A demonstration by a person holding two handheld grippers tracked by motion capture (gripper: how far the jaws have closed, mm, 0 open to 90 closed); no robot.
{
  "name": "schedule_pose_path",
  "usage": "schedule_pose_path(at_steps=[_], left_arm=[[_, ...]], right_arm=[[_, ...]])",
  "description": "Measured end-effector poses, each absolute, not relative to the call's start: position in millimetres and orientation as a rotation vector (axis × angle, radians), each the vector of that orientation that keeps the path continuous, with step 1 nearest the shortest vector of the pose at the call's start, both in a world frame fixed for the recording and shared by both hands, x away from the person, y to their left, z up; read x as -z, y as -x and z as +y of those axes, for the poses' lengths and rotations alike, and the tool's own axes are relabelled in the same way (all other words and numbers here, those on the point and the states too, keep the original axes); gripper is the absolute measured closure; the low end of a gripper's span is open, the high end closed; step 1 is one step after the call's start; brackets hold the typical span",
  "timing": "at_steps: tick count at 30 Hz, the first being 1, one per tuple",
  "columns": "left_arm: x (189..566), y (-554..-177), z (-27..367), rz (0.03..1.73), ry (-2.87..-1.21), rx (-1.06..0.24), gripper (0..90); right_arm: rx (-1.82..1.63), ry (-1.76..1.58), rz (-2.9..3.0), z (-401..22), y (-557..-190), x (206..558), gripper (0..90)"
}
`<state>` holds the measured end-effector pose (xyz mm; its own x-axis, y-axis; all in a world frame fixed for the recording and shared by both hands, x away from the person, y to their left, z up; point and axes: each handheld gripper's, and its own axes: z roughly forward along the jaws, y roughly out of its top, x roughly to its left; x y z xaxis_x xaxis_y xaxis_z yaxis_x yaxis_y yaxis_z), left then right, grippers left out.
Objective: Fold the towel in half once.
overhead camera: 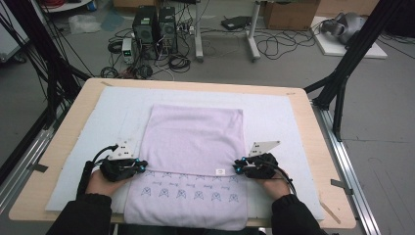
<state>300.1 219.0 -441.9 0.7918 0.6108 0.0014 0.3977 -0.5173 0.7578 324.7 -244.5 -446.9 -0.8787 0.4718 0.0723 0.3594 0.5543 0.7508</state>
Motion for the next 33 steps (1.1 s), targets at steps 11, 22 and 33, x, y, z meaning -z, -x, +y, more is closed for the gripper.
schedule_pose_path(at_steps=[11,22,33], left_arm=[[434.2,-300.4,223.3,0.761,-2.123,-0.335,88.0],[412.4,-292.2,230.3,0.765,-2.046,-0.358,88.0],[398.3,-226.3,242.5,0.728,-2.047,-0.362,87.9]], right_arm=[[-1.299,-0.712,2.619,-249.8,-325.7,440.8,86.6],[-1.355,-0.674,2.555,-253.0,-317.9,418.6,86.7],[-1.396,-0.575,2.621,-254.2,-270.0,399.8,86.7]])
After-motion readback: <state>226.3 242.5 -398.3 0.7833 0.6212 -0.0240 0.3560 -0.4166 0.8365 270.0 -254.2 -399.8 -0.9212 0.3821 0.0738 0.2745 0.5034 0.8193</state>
